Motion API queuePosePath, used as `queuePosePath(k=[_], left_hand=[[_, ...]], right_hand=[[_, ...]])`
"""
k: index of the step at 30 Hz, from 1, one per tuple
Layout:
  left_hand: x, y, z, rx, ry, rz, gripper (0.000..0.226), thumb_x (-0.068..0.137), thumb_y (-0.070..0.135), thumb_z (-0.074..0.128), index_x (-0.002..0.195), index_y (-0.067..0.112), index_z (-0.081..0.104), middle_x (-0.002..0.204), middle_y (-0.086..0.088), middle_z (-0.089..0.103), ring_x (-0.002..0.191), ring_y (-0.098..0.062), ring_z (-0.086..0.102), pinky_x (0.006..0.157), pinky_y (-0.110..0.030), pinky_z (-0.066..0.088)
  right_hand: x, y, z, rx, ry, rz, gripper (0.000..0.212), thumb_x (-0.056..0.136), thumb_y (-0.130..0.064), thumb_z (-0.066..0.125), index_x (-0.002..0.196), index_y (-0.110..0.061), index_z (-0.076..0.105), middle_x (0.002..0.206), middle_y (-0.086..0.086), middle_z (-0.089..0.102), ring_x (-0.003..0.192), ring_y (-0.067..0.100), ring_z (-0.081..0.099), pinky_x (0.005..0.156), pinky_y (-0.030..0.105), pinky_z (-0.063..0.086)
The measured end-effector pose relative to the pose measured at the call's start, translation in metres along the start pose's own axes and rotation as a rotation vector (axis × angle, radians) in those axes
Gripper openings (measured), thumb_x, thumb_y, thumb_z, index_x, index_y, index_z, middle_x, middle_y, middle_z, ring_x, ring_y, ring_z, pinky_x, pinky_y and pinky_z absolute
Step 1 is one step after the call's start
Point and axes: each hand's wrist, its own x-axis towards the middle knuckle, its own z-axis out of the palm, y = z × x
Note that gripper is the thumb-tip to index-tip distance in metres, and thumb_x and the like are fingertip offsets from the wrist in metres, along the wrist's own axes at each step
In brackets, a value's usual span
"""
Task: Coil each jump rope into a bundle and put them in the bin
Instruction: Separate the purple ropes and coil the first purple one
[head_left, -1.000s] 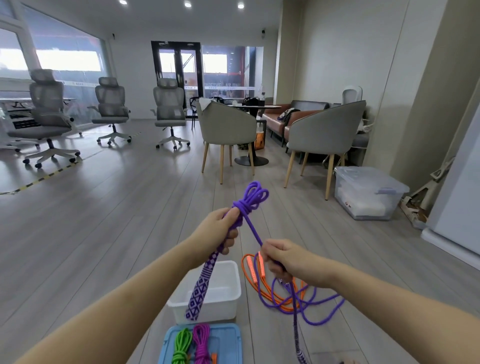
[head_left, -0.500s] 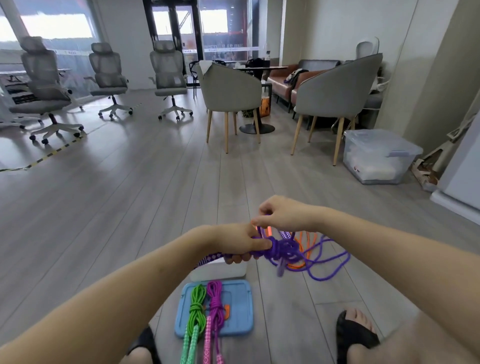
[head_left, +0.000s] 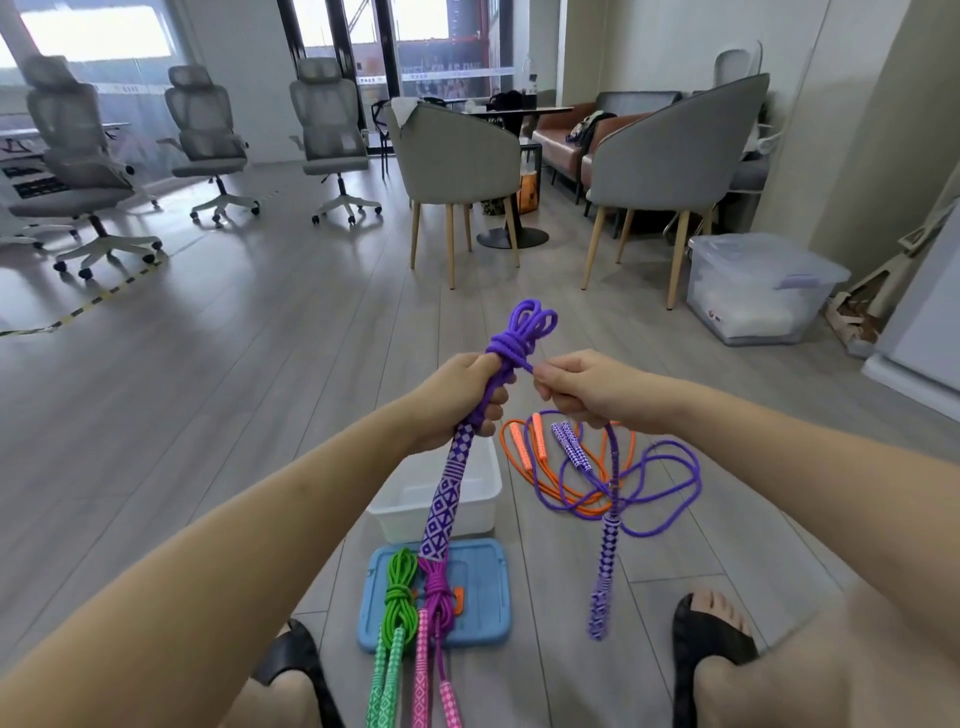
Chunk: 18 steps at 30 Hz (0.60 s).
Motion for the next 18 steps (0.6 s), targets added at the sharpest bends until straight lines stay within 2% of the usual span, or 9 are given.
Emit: queuePosePath(k=[4, 8, 11, 13, 15, 17, 18], left_hand=[[-0.005, 0.007, 0.009, -0.172, -0.058, 0.022, 0.030, 0.110, 0.033, 0.034, 0.106, 0.008, 0.050, 0.066, 0.002, 0.042, 0.052, -0.010, 0.036, 0.046, -0.020, 0.035], [-0.015, 0.019, -0.003, -0.262, -0.201, -0.048, 0.037, 0.108, 0.042, 0.036, 0.095, 0.012, 0.052, 0.062, 0.004, 0.039, 0.046, -0.007, 0.034, 0.040, -0.016, 0.031], [-0.021, 0.020, -0.011, -0.075, -0.373, -0.143, 0.037, 0.106, 0.045, 0.040, 0.095, 0.011, 0.053, 0.063, 0.004, 0.037, 0.045, -0.005, 0.032, 0.039, -0.015, 0.028], [-0.022, 0.015, -0.011, 0.065, -0.460, -0.202, 0.036, 0.106, 0.044, 0.041, 0.099, 0.010, 0.051, 0.064, 0.003, 0.037, 0.046, -0.006, 0.032, 0.041, -0.017, 0.026], [-0.022, 0.011, -0.009, 0.149, -0.526, -0.255, 0.036, 0.106, 0.044, 0.041, 0.104, 0.009, 0.048, 0.064, 0.003, 0.037, 0.047, -0.006, 0.032, 0.042, -0.018, 0.026], [-0.022, 0.007, -0.002, 0.246, -0.591, -0.299, 0.038, 0.106, 0.045, 0.041, 0.104, 0.008, 0.050, 0.063, 0.003, 0.035, 0.046, -0.006, 0.030, 0.041, -0.018, 0.025], [-0.022, 0.004, 0.003, 0.308, -0.617, -0.318, 0.040, 0.107, 0.045, 0.041, 0.102, 0.007, 0.052, 0.063, 0.003, 0.033, 0.046, -0.006, 0.029, 0.041, -0.017, 0.025]], right_hand=[[-0.001, 0.006, -0.006, 0.188, -0.141, -0.039, 0.032, 0.110, -0.039, 0.040, 0.092, -0.015, 0.052, 0.063, -0.002, 0.028, 0.053, 0.013, 0.020, 0.046, 0.025, 0.019], [0.002, 0.010, -0.016, 0.211, -0.232, -0.011, 0.036, 0.108, -0.041, 0.046, 0.080, -0.019, 0.052, 0.064, -0.001, 0.025, 0.054, 0.014, 0.018, 0.048, 0.025, 0.019], [0.000, 0.015, -0.027, 0.008, -0.211, -0.023, 0.029, 0.105, -0.027, 0.056, 0.079, -0.016, 0.054, 0.065, 0.000, 0.032, 0.058, 0.015, 0.024, 0.054, 0.028, 0.024], [-0.002, 0.017, -0.032, -0.192, -0.211, -0.042, 0.022, 0.100, -0.011, 0.063, 0.079, -0.018, 0.063, 0.065, -0.004, 0.046, 0.062, 0.014, 0.036, 0.058, 0.028, 0.034], [0.001, 0.017, -0.034, -0.309, -0.290, -0.047, 0.023, 0.095, -0.003, 0.064, 0.084, -0.021, 0.073, 0.072, -0.005, 0.061, 0.067, 0.012, 0.049, 0.063, 0.027, 0.044], [0.006, 0.016, -0.031, -0.307, -0.323, 0.026, 0.010, 0.096, -0.009, 0.067, 0.091, -0.007, 0.074, 0.077, 0.003, 0.063, 0.067, 0.012, 0.053, 0.064, 0.027, 0.045], [0.008, 0.014, -0.028, -0.310, -0.314, 0.058, 0.016, 0.097, -0.018, 0.070, 0.088, -0.006, 0.073, 0.072, 0.004, 0.059, 0.063, 0.013, 0.049, 0.060, 0.026, 0.041]])
